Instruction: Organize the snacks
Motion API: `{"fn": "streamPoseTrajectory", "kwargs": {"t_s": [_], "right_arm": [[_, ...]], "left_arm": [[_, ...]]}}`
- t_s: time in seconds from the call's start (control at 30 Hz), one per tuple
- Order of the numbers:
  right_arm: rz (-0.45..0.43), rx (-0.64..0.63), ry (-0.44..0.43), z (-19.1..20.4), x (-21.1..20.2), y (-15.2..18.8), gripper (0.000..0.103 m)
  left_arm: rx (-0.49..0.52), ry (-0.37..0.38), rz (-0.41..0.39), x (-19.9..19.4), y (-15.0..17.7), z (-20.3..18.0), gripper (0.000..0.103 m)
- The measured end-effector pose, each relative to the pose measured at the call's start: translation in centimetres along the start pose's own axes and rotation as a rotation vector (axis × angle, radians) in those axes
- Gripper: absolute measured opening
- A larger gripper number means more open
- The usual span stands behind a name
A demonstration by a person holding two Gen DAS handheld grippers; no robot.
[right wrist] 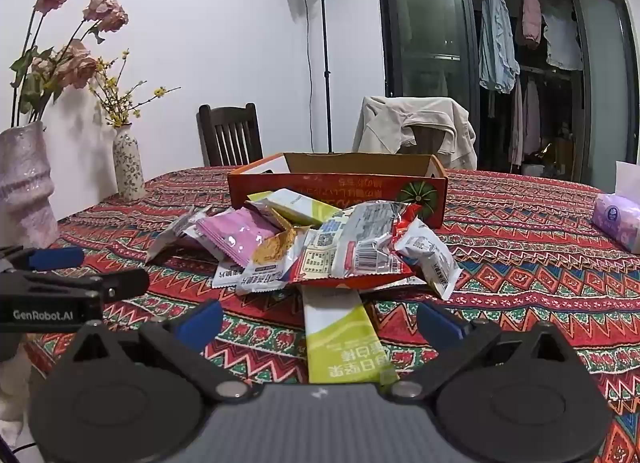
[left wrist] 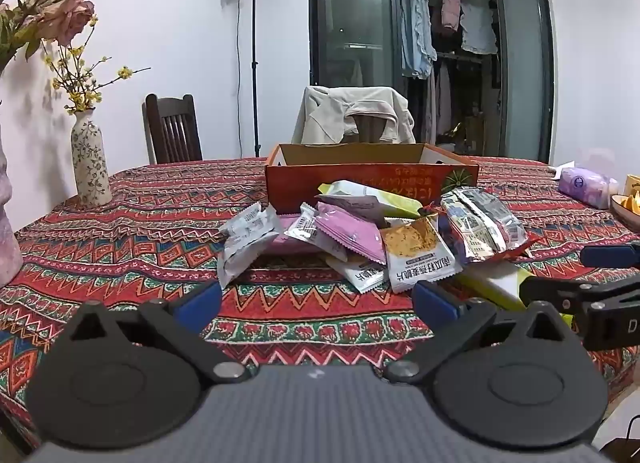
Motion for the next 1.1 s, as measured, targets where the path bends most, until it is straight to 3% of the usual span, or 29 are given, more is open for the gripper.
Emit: {"fn": "streamPoseTrajectory", "kwargs": {"t_s": [1.1], "right_arm": [[0.021,0.013,-0.002,-0.4,0.9,0.7,0.103]], "left_arm": [[-0.053,0.043,0.009,0.5,1.0,-0.1,0.103]]}}
Point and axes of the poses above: each gripper's, at about its wrist camera, not at the fingertips, and x roughly the way its jaws point, z to its left, y to its underside, the point moved 7 cm from there along x, roughly the way its jaws point, and after that the axes turned 5 degrees about y, right-handed, at the moved point
